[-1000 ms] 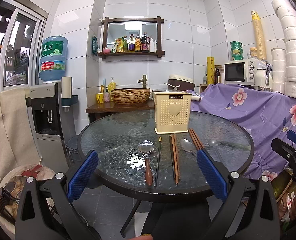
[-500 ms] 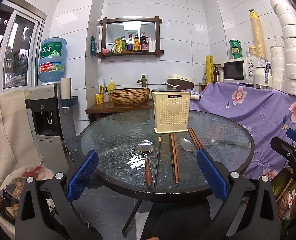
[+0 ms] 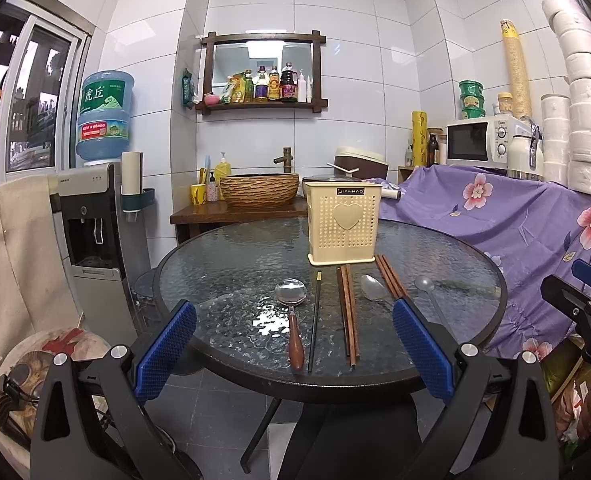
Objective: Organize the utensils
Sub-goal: 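Move left tool to the wooden-handled spoon while right tool moves to the clear plastic spoon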
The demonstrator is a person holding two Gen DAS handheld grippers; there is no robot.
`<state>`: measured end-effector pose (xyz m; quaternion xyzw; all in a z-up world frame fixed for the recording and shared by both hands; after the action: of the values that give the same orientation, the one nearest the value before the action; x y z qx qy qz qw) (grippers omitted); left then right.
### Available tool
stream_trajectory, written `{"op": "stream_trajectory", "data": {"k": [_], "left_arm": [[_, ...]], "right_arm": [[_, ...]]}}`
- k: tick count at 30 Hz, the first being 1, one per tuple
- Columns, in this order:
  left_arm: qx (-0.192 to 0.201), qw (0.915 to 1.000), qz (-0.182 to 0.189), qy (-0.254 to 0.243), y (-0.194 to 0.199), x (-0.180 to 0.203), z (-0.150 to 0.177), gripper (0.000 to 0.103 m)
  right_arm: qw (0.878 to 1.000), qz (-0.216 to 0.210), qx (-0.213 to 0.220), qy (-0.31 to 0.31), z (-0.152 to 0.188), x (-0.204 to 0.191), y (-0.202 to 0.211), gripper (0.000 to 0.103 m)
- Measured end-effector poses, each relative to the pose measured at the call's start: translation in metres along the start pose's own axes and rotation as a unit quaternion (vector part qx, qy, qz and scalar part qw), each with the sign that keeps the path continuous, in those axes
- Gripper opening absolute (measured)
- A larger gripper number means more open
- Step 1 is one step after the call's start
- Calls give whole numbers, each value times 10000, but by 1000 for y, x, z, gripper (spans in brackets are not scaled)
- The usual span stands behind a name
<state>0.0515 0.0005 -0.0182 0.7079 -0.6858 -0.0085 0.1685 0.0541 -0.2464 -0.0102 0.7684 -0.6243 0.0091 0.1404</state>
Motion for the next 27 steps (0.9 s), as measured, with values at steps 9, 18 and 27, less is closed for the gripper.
{"op": "stream_trajectory", "data": {"k": [9,18,27], "left_arm": [[-198,9998,-57,0,-9,-1,3,97],[-1533,9861,-633,-93,-94,-25,8,97],[-2100,9733,-825,-432,-167,-30,-2,84]], "right_arm": [[9999,-1,-101,51,3,-1,-5,98],[9859,-379,-1627,-3,20,17,-94,98],[9615,-390,-2716,162,21,26,-192,98]]}}
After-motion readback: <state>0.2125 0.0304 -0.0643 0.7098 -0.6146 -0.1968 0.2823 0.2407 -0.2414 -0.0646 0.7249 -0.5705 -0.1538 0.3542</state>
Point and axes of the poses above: each gripper's, at about its wrist camera, not at the fingertips, and y roughly against the way its jaws point, x to its right, z to its underside, the point moved 5 cm from there along -y, roughly the way its jaws point, and after that the axes turned 14 degrees about y, right-handed, at the moved point
